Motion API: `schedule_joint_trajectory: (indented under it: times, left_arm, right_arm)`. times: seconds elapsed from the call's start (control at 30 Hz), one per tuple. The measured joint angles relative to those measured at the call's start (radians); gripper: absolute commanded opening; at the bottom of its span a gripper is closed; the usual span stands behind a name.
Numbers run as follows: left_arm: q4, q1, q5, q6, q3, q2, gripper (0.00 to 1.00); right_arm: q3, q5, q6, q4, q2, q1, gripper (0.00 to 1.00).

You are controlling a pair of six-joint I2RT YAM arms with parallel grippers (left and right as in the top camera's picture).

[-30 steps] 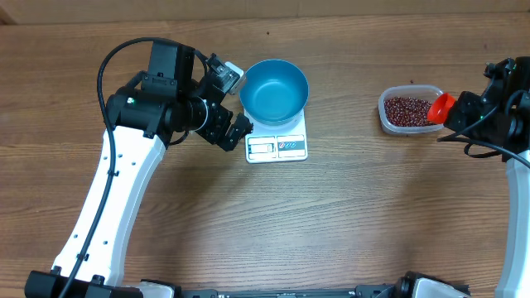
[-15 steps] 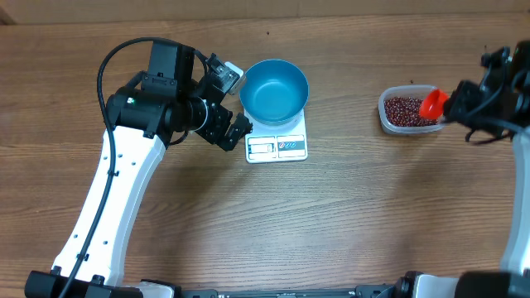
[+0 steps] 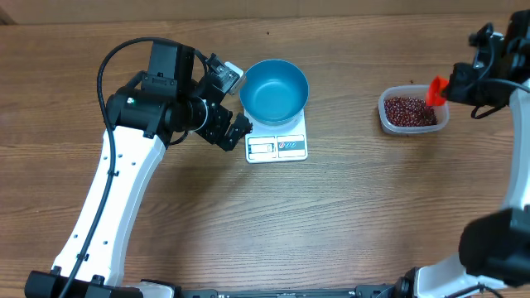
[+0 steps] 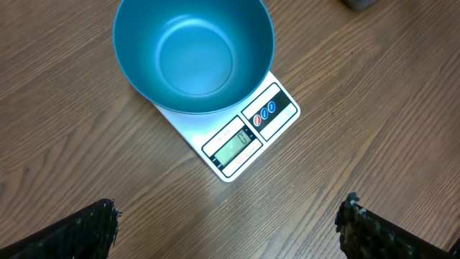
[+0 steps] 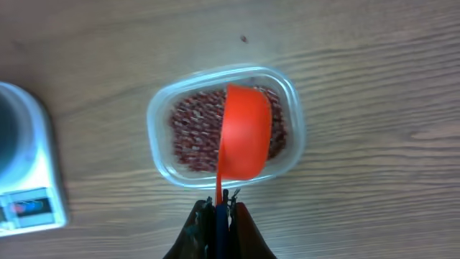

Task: Scoop item into bowl and weigh 150g on scale
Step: 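Lower the red scoop with the right gripper into the red beans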

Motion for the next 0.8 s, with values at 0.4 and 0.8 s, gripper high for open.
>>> schedule_joint_trajectory:
  times: [0.4, 0.8]
  left_arm:
    - [0.000, 0.000, 0.000, 0.000, 0.000, 0.000, 1.00]
    - [0.000, 0.000, 0.000, 0.000, 0.000, 0.000, 1.00]
  right_arm:
    - [-0.003, 0.058, -0.126, 0.018, 0.126, 0.000, 0.04]
    - [-0.055, 0.013, -0.135, 0.061, 0.180, 0.000, 0.04]
